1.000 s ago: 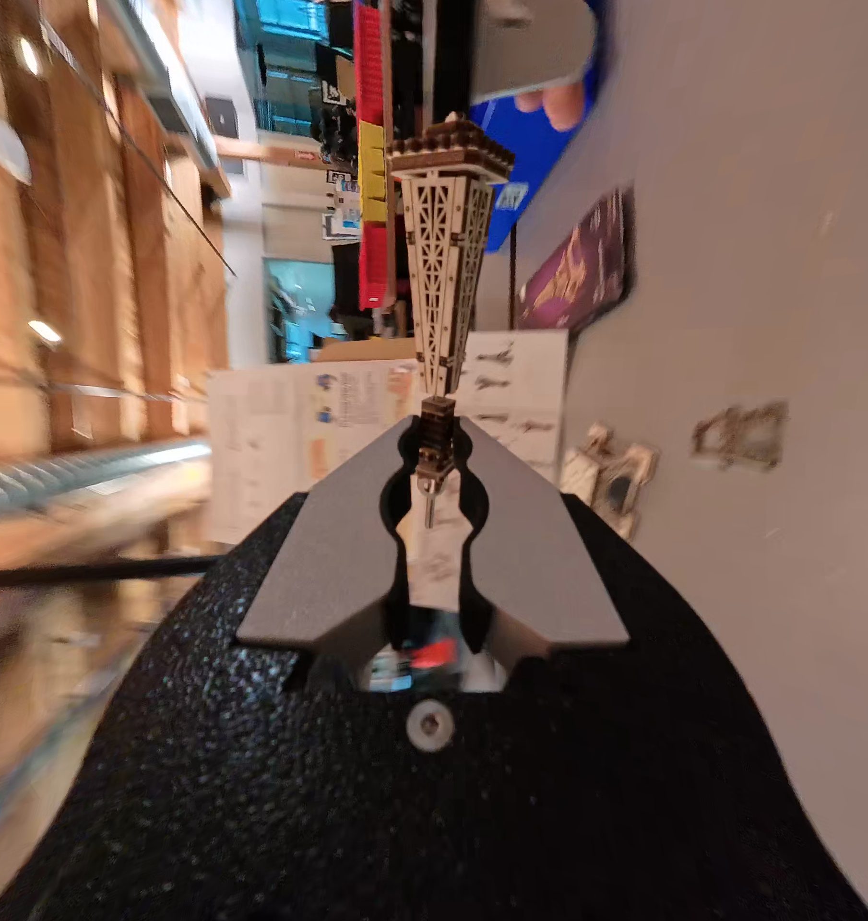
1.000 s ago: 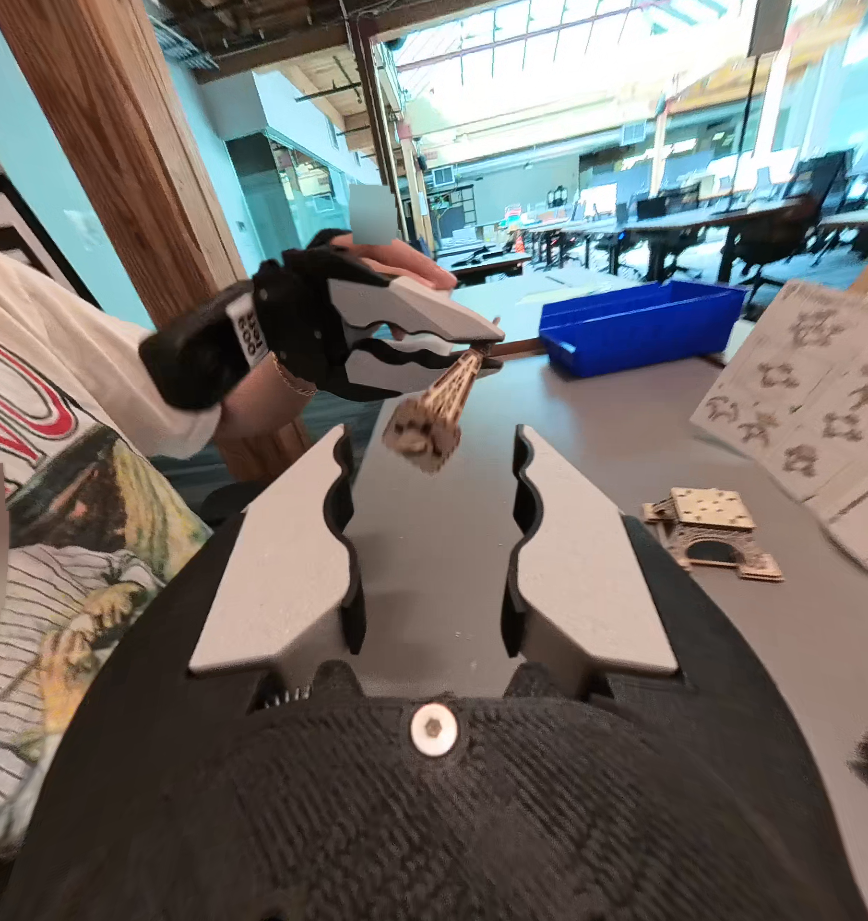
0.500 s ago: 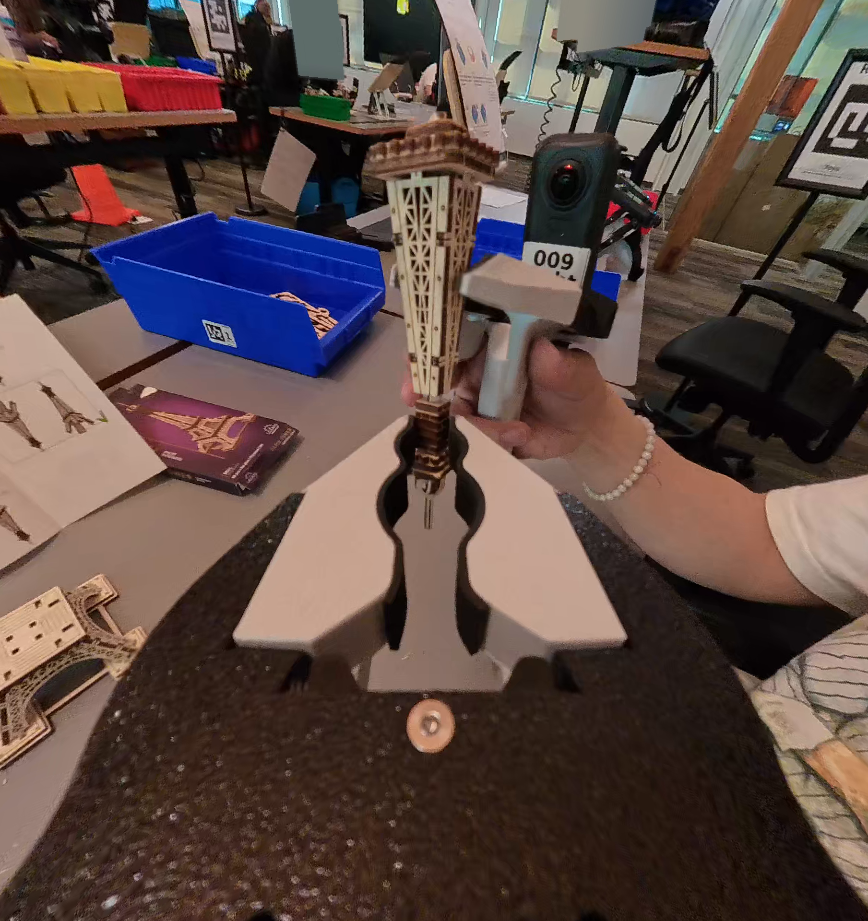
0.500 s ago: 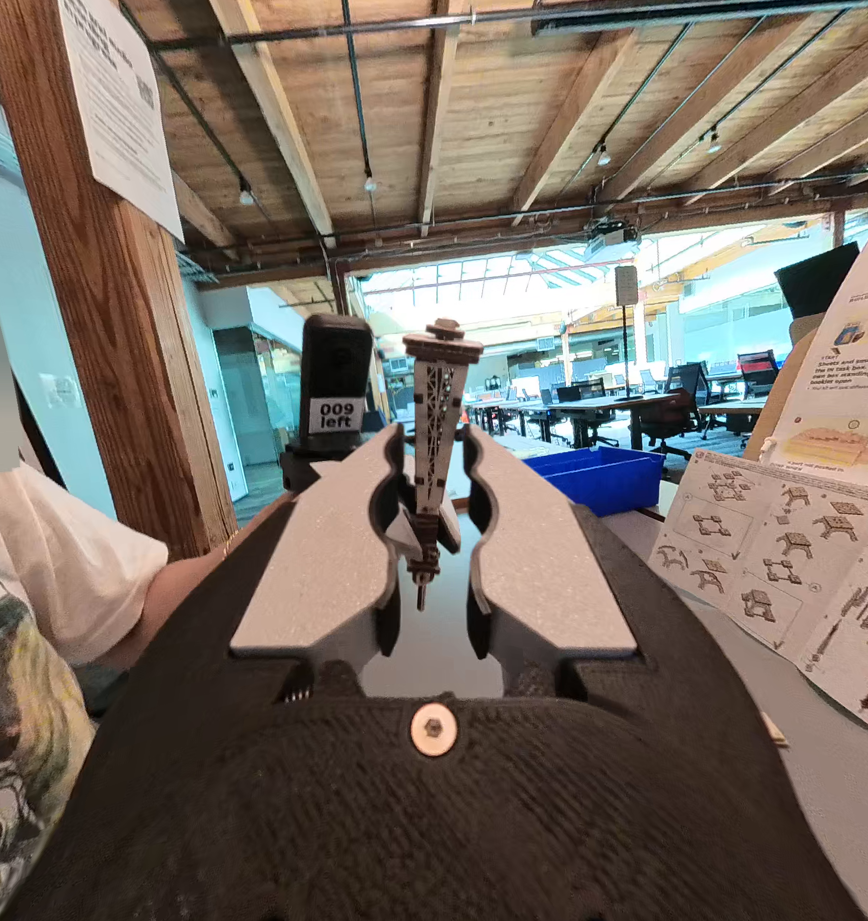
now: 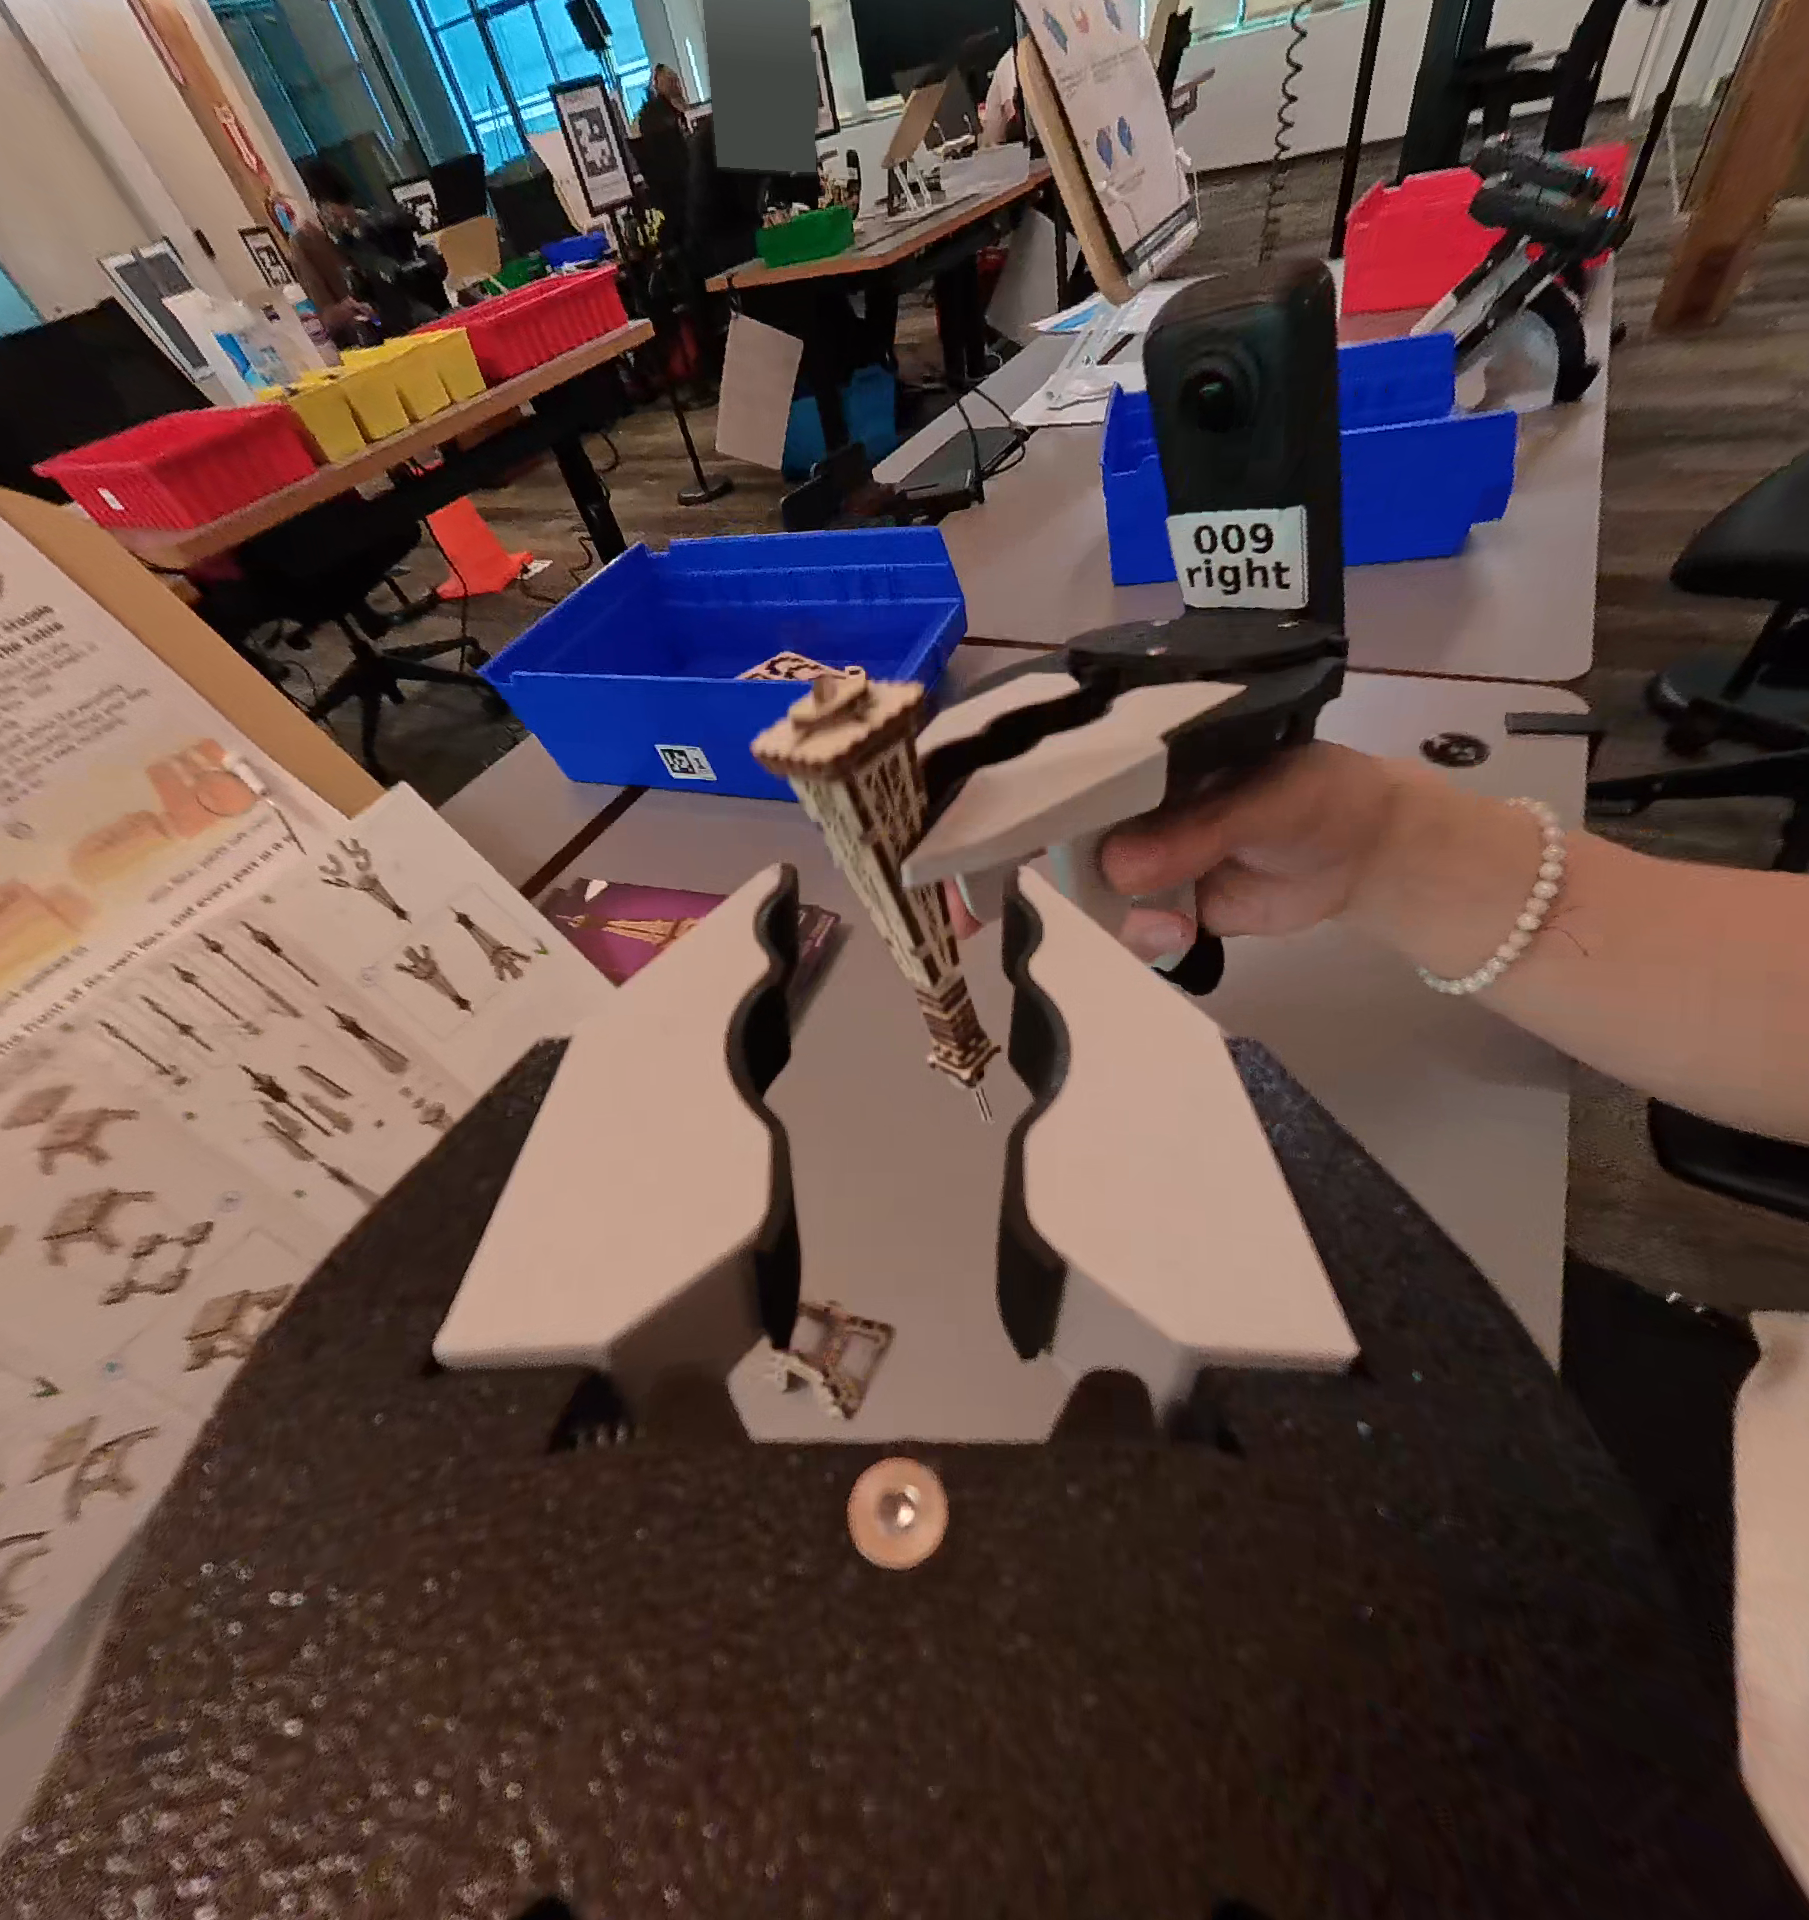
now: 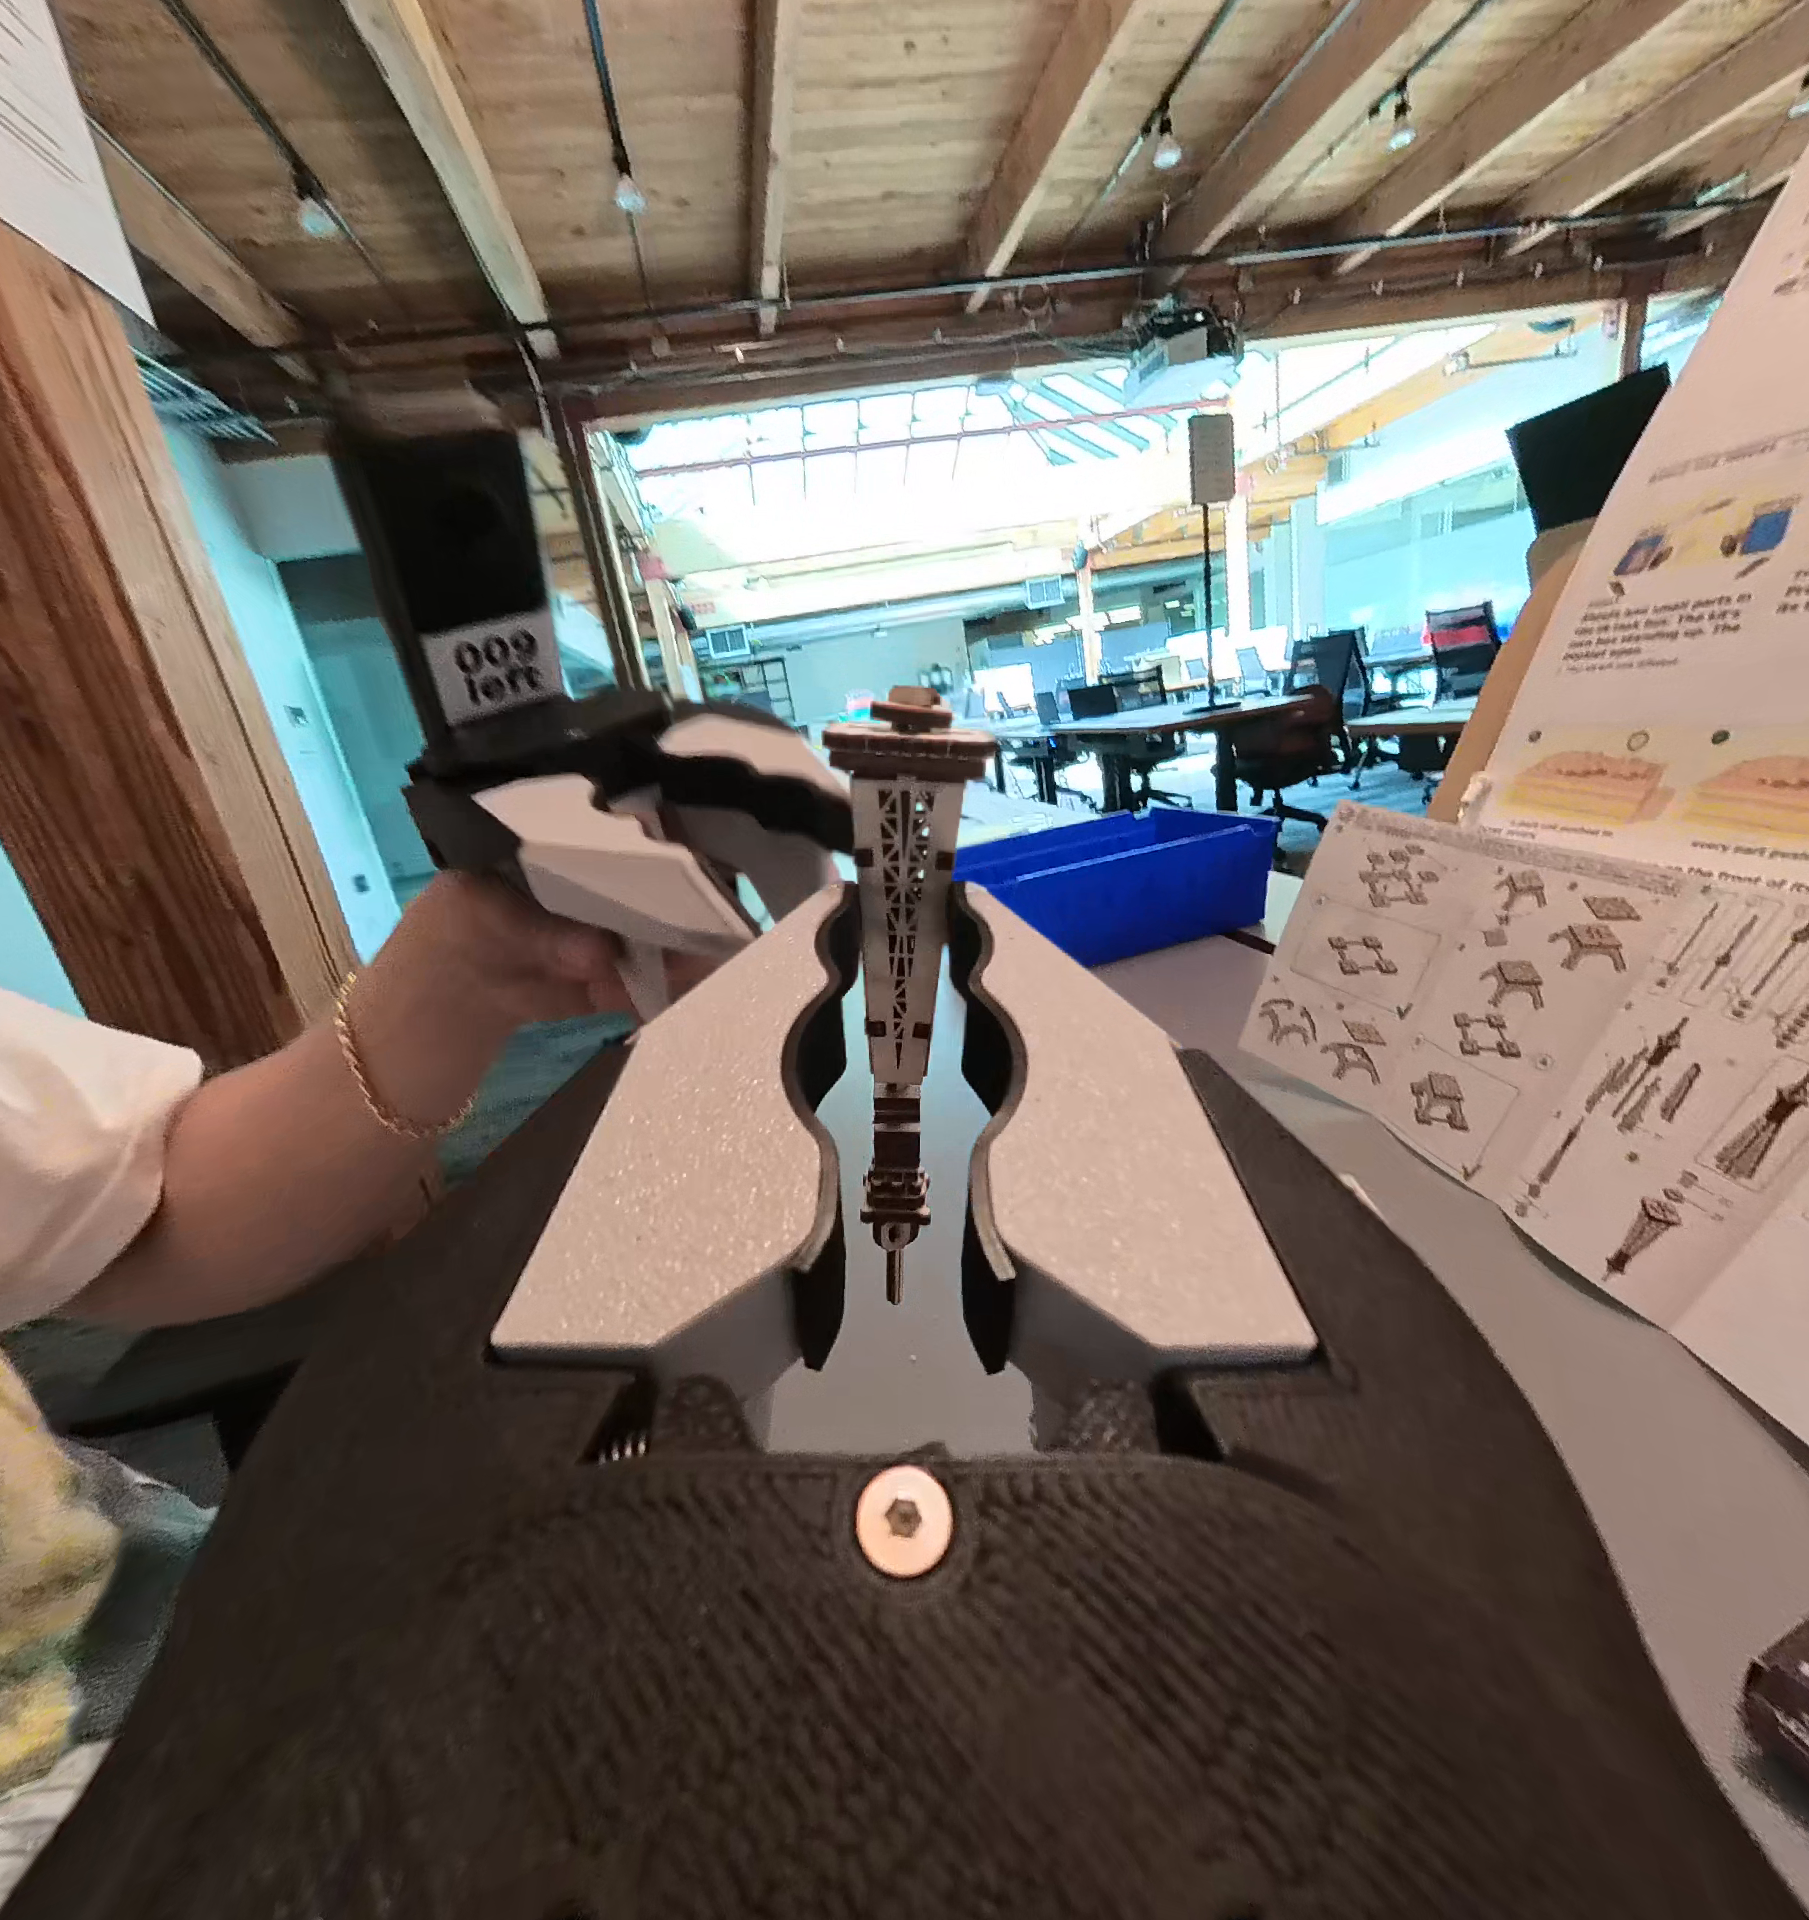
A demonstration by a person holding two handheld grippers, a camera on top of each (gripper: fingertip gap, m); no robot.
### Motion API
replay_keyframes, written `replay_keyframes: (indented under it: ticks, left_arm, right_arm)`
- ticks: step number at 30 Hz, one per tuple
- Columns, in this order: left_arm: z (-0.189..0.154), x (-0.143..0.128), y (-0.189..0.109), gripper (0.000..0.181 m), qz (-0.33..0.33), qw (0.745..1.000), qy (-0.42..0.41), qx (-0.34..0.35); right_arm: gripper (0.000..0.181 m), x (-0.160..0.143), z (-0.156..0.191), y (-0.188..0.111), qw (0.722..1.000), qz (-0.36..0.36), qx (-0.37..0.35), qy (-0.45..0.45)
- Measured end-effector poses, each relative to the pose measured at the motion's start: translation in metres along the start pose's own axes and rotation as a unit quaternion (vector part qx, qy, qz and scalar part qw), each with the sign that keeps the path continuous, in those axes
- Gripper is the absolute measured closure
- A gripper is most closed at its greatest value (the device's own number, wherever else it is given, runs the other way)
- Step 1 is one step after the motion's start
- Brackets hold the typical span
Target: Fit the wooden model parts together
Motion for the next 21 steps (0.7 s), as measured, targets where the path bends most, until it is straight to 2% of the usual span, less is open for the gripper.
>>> replay_keyframes:
  ticks: [2,6,12,15,18,21]
  left_arm:
    - [0.003,0.003,-0.005,0.144,0.009,1.0,0.018,-0.002]
    - [0.013,0.007,-0.013,0.158,0.031,0.998,0.046,-0.015]
    - [0.037,-0.027,-0.009,0.169,0.167,0.983,0.042,-0.057]
    - [0.041,-0.041,-0.011,0.181,0.203,0.975,0.028,-0.085]
    - [0.038,-0.054,-0.016,0.181,0.244,0.961,0.006,-0.129]
    - [0.041,-0.064,-0.017,0.181,0.271,0.953,0.01,-0.133]
  right_arm:
    - [0.166,-0.009,-0.005,0.003,1.0,0.018,-0.014,-0.012]
    - [0.166,-0.03,-0.012,0.01,0.997,0.059,-0.033,-0.03]
    - [0.166,-0.07,-0.012,0.033,0.994,0.095,-0.03,-0.054]
    - [0.166,-0.085,-0.008,0.041,0.992,0.111,-0.015,-0.062]
    - [0.166,-0.095,-0.007,0.045,0.989,0.127,-0.012,-0.075]
    - [0.166,-0.103,-0.006,0.047,0.987,0.136,-0.005,-0.081]
Point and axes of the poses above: each gripper's, where its closed fingertips meet, y out along the fingers, x out of its top, z = x × y across the jaws, the point moved 4 cm from there along -y, back along the fingers, and after that the axes turned 2 degrees about z, right-handed, at the moved point
